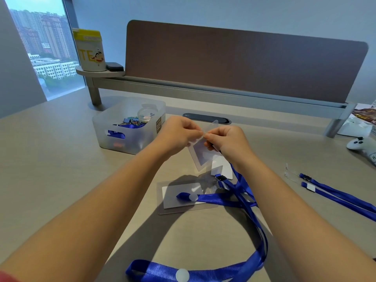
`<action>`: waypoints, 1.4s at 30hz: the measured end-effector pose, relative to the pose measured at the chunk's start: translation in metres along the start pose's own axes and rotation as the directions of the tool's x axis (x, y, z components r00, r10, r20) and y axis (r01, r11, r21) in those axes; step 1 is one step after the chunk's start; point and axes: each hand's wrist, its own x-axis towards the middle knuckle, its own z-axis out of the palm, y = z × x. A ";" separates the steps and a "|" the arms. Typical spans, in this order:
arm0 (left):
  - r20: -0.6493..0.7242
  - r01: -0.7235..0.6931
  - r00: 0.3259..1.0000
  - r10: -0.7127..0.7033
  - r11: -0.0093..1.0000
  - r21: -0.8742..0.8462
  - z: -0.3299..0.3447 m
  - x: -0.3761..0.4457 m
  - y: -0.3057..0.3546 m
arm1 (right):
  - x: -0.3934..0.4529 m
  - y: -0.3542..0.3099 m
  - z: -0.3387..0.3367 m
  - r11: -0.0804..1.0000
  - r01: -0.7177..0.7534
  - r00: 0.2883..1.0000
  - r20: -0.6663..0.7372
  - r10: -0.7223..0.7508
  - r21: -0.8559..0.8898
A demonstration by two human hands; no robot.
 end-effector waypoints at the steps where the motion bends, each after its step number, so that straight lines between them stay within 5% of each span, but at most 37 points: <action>1: -0.001 -0.005 1.000 0.005 1.000 0.001 0.000 -0.001 0.000 | 0.000 0.000 0.000 1.000 0.010 1.000 0.000 -0.010 0.007; 21: -0.183 -0.092 0.980 0.079 0.994 -0.066 -0.002 0.005 0.003 | 0.004 -0.010 0.012 0.934 0.284 0.935 -0.155 -0.320 -0.219; 25: -0.057 -0.006 0.998 -0.008 0.973 -0.229 -0.007 0.010 0.006 | 0.009 -0.013 0.004 0.942 0.274 0.949 -0.106 -0.297 -0.193; 29: 0.100 0.230 0.973 -0.209 0.922 -0.311 -0.007 0.014 0.001 | 0.016 -0.021 -0.010 0.986 0.164 0.985 -0.050 -0.164 0.000; 32: 0.244 0.485 0.867 -0.434 0.849 -0.211 -0.005 0.010 -0.006 | 0.020 -0.022 -0.014 0.995 0.087 0.995 -0.049 -0.085 0.046; 35: 0.464 0.635 0.741 -0.485 0.731 -0.249 -0.001 0.006 -0.010 | 0.021 -0.017 -0.013 0.997 0.022 0.999 -0.032 -0.020 0.079; 42: 0.214 0.439 0.857 -0.468 0.448 -0.779 0.010 0.011 -0.003 | 0.019 -0.005 -0.016 0.986 -0.127 0.990 0.083 0.118 0.108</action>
